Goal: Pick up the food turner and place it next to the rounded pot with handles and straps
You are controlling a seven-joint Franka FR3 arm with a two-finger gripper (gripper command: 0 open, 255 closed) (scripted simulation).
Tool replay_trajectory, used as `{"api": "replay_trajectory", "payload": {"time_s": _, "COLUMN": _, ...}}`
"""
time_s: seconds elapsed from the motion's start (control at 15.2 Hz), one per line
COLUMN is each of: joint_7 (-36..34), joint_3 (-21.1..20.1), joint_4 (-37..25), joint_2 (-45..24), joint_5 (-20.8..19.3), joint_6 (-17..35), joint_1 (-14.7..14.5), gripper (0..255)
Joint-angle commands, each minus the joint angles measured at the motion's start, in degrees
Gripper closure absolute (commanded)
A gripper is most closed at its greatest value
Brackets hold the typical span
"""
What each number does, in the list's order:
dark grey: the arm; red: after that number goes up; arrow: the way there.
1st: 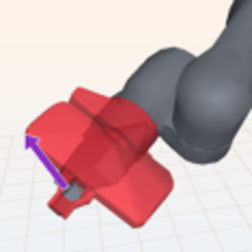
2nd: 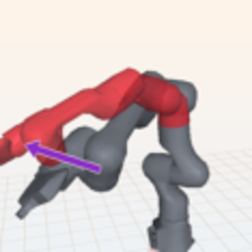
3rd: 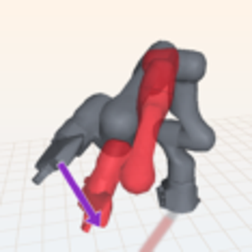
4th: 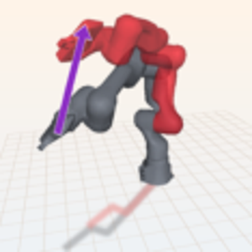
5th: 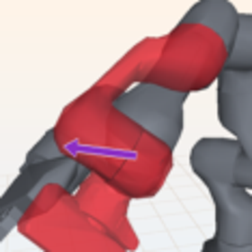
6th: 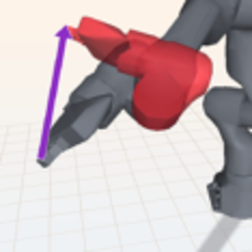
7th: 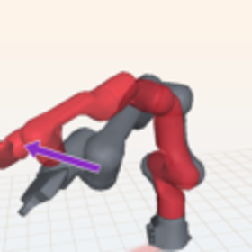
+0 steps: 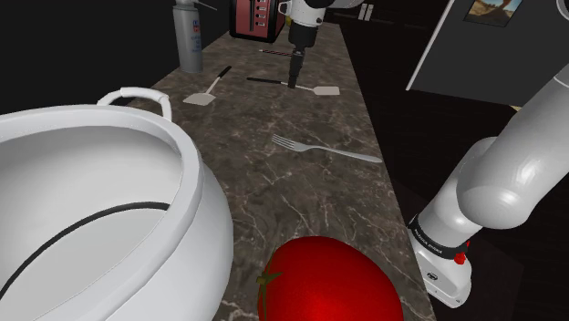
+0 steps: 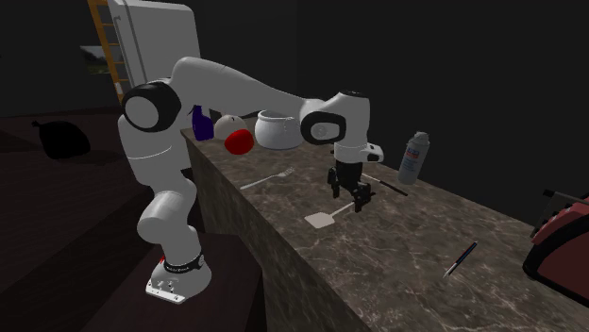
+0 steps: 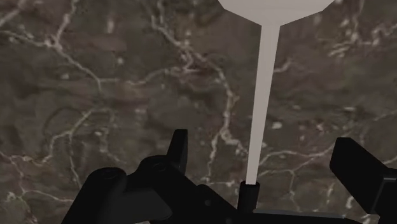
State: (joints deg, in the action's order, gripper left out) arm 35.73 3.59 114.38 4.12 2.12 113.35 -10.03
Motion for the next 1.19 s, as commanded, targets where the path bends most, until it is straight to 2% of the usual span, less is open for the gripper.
{"api": "replay_trajectory", "payload": {"time_s": 0.0, "joint_7": 0.0, "joint_3": 0.0, "joint_4": 0.0, "joint_2": 0.0, "joint_5": 0.0, "joint_6": 0.0, "joint_1": 0.0, "gripper": 0}}
{"api": "replay_trajectory", "payload": {"time_s": 0.13, "joint_7": 0.0, "joint_3": 0.0, "joint_4": 0.0, "joint_2": 0.0, "joint_5": 0.0, "joint_6": 0.0, "joint_1": 0.0, "gripper": 0}}
{"api": "replay_trajectory", "payload": {"time_s": 0.2, "joint_7": 0.0, "joint_3": 0.0, "joint_4": 0.0, "joint_2": 0.0, "joint_5": 0.0, "joint_6": 0.0, "joint_1": 0.0, "gripper": 255}}
{"api": "replay_trajectory", "payload": {"time_s": 0.79, "joint_7": 0.0, "joint_3": 0.0, "joint_4": 0.0, "joint_2": 0.0, "joint_5": 0.0, "joint_6": 0.0, "joint_1": 0.0, "gripper": 255}}
{"api": "replay_trajectory", "payload": {"time_s": 1.12, "joint_7": -0.2, "joint_3": 0.0, "joint_4": -3.3, "joint_2": 0.5, "joint_5": -0.1, "joint_6": -3.8, "joint_1": 0.0, "gripper": 255}}
